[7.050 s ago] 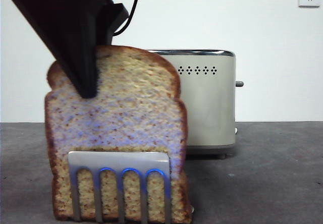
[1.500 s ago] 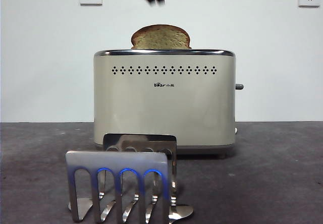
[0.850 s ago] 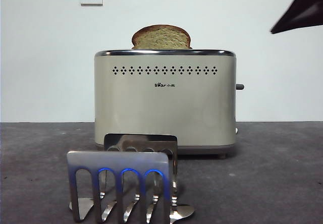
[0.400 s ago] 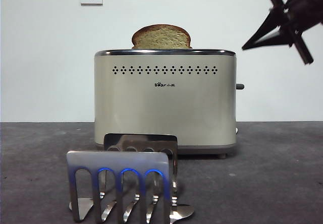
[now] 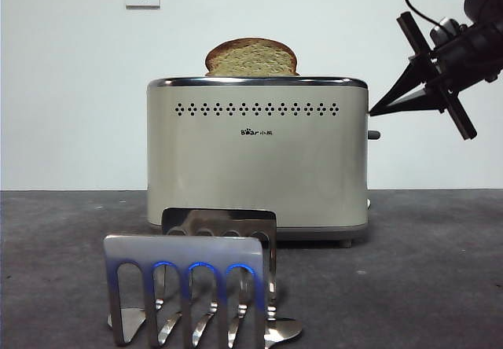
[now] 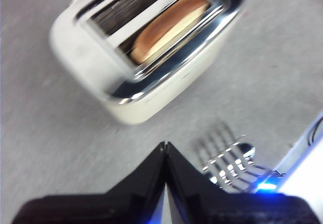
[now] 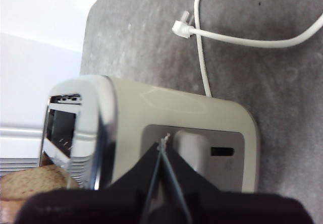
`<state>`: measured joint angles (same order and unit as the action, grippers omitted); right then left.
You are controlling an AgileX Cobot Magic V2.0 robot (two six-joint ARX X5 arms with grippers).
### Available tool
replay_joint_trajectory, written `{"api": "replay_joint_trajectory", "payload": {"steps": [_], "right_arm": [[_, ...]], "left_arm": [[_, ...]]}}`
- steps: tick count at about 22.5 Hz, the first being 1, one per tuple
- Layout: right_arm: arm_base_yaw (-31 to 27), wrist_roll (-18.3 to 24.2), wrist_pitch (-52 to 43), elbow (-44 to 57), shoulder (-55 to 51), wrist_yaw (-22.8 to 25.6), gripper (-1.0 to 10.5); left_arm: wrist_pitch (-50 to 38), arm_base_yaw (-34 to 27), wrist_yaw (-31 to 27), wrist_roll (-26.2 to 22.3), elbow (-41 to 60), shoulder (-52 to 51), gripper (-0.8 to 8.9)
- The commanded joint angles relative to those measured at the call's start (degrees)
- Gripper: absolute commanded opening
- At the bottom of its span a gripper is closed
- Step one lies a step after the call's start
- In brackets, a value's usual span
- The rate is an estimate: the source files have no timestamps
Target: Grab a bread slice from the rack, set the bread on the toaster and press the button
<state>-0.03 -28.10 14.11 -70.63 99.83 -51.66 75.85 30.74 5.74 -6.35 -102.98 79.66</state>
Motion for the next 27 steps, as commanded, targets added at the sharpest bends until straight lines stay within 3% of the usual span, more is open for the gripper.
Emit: {"api": "replay_joint_trajectory", "payload": {"steps": [1, 9, 27], "right_arm": [[0.07, -0.17, -0.85, -0.26, 1.99, -0.9, -0.1], [0.07, -0.17, -0.04, -0.24, 4.28, -0.85, -0.1], [1.2, 2.91, 5.33, -0.24, 7.87, 2.58, -0.1]], "left_arm": [[-0.15, -1.92, 0.26, 0.37, 0.61, -0.72, -0.05], [-0.15, -5.33, 0.28, 0.35, 0.61, -1.55, -0.05], [-0.15, -5.44, 0.28, 0.35, 0.61, -1.6, -0.05]]}}
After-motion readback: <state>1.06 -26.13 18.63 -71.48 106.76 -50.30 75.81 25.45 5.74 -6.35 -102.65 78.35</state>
